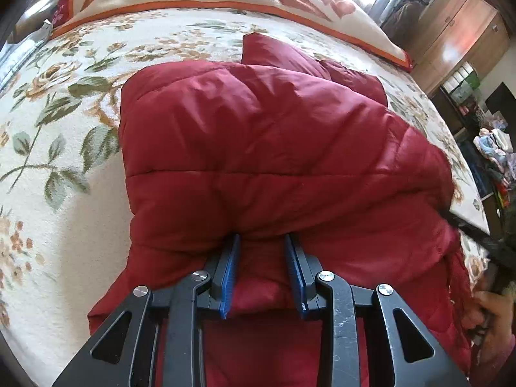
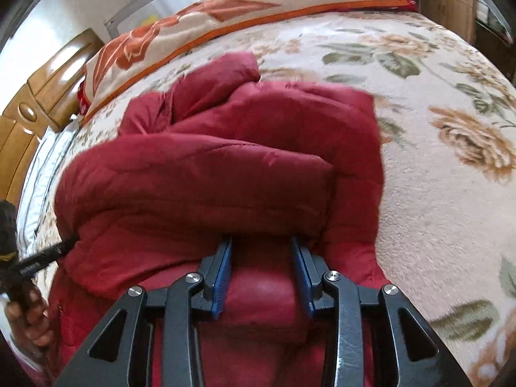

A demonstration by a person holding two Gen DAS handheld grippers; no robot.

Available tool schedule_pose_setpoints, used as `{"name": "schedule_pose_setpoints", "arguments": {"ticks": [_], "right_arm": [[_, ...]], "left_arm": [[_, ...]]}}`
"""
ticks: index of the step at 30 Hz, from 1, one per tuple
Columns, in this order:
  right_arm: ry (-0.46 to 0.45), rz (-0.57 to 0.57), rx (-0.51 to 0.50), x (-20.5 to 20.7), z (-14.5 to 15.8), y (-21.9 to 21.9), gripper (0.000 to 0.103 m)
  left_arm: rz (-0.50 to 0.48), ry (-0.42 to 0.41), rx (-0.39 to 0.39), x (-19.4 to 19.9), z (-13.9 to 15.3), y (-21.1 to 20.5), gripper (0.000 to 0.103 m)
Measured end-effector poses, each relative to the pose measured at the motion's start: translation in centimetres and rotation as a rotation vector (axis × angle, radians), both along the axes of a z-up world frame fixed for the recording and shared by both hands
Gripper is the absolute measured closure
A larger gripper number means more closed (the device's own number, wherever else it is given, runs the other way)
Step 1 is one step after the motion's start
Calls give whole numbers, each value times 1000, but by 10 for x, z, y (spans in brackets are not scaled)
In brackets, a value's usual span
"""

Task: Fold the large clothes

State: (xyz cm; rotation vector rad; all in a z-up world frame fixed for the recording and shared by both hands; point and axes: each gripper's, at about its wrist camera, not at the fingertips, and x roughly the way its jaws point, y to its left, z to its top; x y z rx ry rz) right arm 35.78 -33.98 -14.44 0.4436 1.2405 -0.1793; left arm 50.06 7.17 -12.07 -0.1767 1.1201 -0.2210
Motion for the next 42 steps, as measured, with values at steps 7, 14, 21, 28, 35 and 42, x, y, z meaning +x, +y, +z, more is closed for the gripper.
{"name": "schedule_pose_setpoints", "arguments": {"ticks": [7, 14, 21, 28, 35, 42], "right_arm": [[-14, 82, -74, 4, 15, 18, 65], [29, 89, -49, 1, -21, 5, 66], [40, 81, -35, 2, -18, 5, 66], [-6, 50, -12, -11, -2, 0, 63], [-34, 34, 2, -33, 20, -4, 62], [-32, 38, 56, -73, 35, 0, 60]], "left_arm": [[-7, -2, 27, 1, 1, -6, 73], [-10, 0, 34, 2, 1, -4, 73], [7, 3, 74, -13, 21, -8, 73], [45, -4, 86, -70, 38, 12, 73], [120, -15, 25, -126, 52, 41, 73], [163, -25, -8, -175, 63, 65, 73]]}}
